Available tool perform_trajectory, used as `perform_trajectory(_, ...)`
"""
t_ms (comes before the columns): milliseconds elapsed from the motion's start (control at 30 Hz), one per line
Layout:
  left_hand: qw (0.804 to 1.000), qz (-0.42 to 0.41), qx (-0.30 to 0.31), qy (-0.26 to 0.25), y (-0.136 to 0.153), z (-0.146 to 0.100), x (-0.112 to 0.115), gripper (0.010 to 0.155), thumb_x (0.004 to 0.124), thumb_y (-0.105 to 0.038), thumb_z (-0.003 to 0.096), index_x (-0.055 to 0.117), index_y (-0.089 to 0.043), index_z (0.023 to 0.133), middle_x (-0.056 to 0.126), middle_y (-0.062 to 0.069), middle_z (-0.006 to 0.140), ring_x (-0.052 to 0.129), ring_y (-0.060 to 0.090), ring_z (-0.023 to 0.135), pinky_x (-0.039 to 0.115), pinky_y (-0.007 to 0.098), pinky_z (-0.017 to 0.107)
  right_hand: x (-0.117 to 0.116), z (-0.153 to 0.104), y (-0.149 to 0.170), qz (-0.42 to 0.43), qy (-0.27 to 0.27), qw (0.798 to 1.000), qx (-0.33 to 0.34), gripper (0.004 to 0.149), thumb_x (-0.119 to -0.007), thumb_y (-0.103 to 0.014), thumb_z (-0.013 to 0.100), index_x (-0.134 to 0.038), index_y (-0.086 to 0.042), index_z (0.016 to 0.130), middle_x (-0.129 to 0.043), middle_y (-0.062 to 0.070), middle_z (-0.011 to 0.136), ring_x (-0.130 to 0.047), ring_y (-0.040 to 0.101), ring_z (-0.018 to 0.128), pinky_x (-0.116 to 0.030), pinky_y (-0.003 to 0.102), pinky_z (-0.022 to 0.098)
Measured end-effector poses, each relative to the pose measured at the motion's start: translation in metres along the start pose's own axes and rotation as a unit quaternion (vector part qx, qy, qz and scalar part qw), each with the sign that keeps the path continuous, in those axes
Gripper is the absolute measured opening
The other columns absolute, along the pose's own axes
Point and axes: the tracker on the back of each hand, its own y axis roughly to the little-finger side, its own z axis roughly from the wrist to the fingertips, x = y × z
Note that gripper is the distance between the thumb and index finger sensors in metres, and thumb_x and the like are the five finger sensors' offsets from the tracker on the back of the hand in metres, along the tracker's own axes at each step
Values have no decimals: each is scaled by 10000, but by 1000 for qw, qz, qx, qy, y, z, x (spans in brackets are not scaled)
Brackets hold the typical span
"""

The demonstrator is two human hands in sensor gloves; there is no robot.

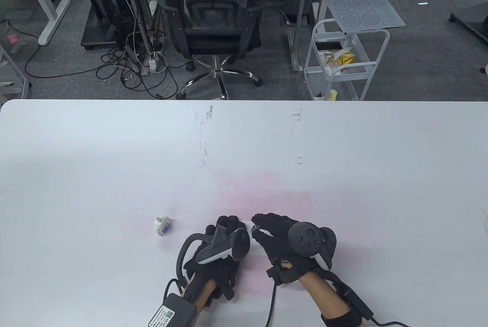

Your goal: Brush correction fluid to cover black text

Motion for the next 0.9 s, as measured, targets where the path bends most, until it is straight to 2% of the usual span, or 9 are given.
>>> perform_trajectory(267,1000,0,0,0,0,0,0,651,481,-459,529,169,-299,1078,116,10,1174,216,285,1134,316,476,832,-2,1,2,-9,-15,1000,-10,447,-934,-407,313,-901,-236,725,-952,30,687,-1023,316,569,-744,557,533)
perform_trajectory(900,1000,0,0,0,0,0,0,651,481,-459,529,169,-299,1077,117,9,1174,214,285,1134,314,477,831,2,-2,-2,-62,3,998,13,448,-935,-403,312,-902,-232,725,-953,34,686,-1022,320,568,-741,560,535)
